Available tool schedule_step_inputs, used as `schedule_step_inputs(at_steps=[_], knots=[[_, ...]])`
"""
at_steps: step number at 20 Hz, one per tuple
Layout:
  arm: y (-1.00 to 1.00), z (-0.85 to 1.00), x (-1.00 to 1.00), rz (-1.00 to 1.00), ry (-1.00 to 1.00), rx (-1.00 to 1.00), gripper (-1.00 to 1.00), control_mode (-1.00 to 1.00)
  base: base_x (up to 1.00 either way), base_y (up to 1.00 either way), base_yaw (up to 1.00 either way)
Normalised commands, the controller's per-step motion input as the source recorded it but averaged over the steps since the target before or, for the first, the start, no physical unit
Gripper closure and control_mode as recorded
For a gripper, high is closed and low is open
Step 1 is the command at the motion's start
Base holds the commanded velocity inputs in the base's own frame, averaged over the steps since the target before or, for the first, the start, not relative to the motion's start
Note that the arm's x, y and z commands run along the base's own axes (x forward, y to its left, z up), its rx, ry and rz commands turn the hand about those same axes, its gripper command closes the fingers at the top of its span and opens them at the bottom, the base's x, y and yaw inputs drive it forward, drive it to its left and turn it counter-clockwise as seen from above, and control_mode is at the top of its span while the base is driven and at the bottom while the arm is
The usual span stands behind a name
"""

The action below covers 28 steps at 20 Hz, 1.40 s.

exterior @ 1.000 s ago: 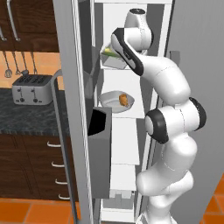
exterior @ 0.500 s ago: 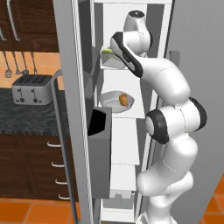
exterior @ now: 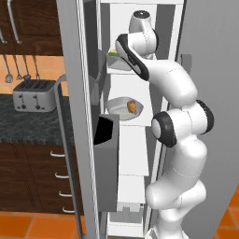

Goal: Take the meat container that has the chicken drumstick and place it on the second highest rack of the freezer. Then take the vegetable container that has the eggplant and corn and place it on the highest rack of the freezer.

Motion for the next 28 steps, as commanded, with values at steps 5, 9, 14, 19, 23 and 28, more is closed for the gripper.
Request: schedule_step_inputs(at_steps=[5, 9, 14, 19, 23, 28], knots=[[0.00, -0.62, 0.07, -0.05, 0.00, 0.00, -1.00, -1.00, 0.00, 0.00, 0.00], [0.01, -0.55, -0.07, -0.05, -0.02, 0.00, -1.00, -1.00, 0.00, 0.00, 0.00], [0.13, -0.18, 0.06, -0.05, -0.09, 0.00, -1.00, -1.00, 0.00, 0.00, 0.00], [0.25, -0.01, 0.11, 0.00, -0.07, 0.00, -1.00, -1.00, 0.00, 0.00, 0.00], [0.13, 0.00, 0.01, 0.00, -0.11, 0.00, -1.00, -1.00, 0.00, 0.00, 0.00], [0.01, -0.01, -0.18, 0.07, -0.07, -0.04, -1.00, -1.00, 0.00, 0.00, 0.00]])
